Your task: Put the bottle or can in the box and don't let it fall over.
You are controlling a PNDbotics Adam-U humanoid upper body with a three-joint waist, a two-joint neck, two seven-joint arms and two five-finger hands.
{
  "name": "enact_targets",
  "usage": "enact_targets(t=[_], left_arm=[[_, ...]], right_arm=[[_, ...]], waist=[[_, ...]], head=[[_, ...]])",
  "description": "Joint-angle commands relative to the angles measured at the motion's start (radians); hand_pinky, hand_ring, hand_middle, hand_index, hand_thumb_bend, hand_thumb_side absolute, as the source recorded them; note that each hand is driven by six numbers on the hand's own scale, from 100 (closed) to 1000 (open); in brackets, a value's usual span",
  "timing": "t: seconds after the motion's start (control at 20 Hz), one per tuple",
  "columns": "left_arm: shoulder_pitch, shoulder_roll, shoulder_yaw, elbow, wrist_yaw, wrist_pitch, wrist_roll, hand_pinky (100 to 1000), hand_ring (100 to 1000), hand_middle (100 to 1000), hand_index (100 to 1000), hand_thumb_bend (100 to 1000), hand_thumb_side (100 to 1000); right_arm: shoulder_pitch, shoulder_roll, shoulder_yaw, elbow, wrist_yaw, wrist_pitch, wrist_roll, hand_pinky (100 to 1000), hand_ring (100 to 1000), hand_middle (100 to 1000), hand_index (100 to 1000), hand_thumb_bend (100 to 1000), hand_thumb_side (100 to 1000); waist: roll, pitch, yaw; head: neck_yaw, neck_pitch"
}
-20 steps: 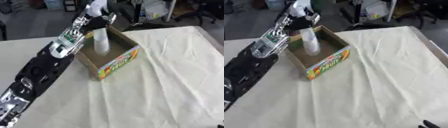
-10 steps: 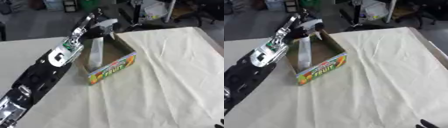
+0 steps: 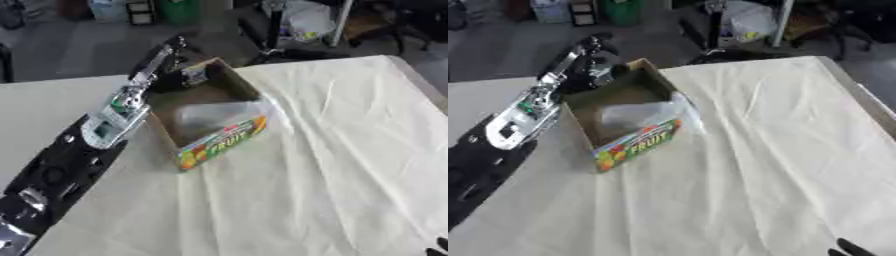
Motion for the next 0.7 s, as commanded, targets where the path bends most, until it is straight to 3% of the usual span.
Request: enact_targets(t=[0.05, 0.45, 0.65, 0.7], left_arm=[[0.034, 0.055, 0.052, -0.041, 0.036, 0.011, 0.047, 929, 1000, 695, 928, 844, 562], [0.216, 0.065, 0.159, -0.215, 0.169, -0.016, 0.181, 926, 1000, 687, 921, 802, 555], [0.237, 0.067, 0.167, -0.253, 0.185, -0.006, 0.206, 926, 1000, 687, 921, 802, 555], [0.245, 0.060, 0.174, -0.263, 0.182, -0.009, 0.212, 915, 1000, 683, 917, 754, 568]], right_arm=[[-0.003, 0.001, -0.010, -0.010, 0.003, -0.009, 0.005, 762, 1000, 1000, 1000, 100, 470], [-0.002, 0.009, -0.021, -0.011, 0.008, -0.013, 0.005, 762, 1000, 1000, 1000, 100, 470], [-0.001, 0.010, -0.021, -0.011, 0.009, -0.014, 0.005, 762, 1000, 1000, 1000, 100, 470], [0.000, 0.012, -0.025, -0.011, 0.009, -0.015, 0.003, 762, 1000, 1000, 1000, 100, 470]], waist=[[-0.003, -0.006, 0.006], [-0.006, -0.002, 0.033], [-0.007, -0.002, 0.034], [-0.008, -0.001, 0.041]], head=[[-0.013, -0.017], [-0.034, -0.020], [-0.034, -0.020], [-0.037, -0.018]])
